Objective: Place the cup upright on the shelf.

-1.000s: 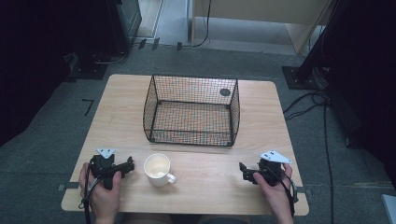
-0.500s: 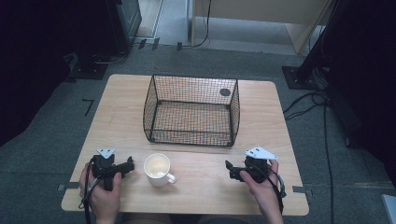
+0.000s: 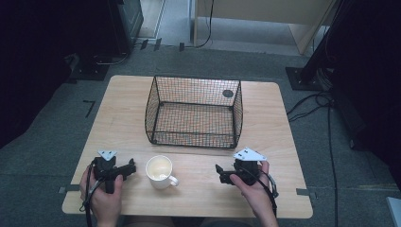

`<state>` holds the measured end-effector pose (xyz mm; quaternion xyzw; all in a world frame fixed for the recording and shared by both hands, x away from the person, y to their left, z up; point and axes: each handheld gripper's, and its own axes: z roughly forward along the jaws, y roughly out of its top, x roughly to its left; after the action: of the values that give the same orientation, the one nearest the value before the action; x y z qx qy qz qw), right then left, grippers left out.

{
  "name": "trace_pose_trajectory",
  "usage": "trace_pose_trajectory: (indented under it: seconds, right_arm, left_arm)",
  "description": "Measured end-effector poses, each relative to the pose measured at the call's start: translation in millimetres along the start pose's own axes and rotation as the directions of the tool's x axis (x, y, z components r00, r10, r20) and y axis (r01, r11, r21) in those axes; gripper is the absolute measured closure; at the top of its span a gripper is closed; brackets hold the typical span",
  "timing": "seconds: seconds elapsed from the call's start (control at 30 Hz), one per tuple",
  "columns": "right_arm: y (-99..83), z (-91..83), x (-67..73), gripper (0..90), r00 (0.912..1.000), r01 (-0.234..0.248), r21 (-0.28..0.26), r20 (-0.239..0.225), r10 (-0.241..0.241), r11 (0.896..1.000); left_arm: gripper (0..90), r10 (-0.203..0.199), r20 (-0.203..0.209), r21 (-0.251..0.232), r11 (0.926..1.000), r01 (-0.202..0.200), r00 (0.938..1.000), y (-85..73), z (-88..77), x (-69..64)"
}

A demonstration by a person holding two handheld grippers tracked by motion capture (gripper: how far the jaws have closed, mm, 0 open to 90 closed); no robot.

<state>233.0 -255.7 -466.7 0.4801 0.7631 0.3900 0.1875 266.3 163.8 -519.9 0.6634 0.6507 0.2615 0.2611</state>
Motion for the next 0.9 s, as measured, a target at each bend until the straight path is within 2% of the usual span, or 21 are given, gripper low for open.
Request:
trace_pose_trajectory:
  seconds: [0.4, 0.9]
  right_arm:
    - [4.8, 9.9, 20.8, 6.7, 0.9984, 0.024, -0.002, -0.051, -0.024, 1.000]
    - [12.2, 13.4, 47.4, 6.8, 0.9909, 0.060, -0.015, -0.120, -0.061, 0.998]
  left_arm:
    - [0.0, 0.005, 0.004, 0.001, 1.0000, -0.005, 1.0000, 0.0, 0.0, -0.1]
    - [0.0, 0.010, 0.008, 0.001, 0.9999, -0.010, 0.9999, 0.1, -0.1, -0.4]
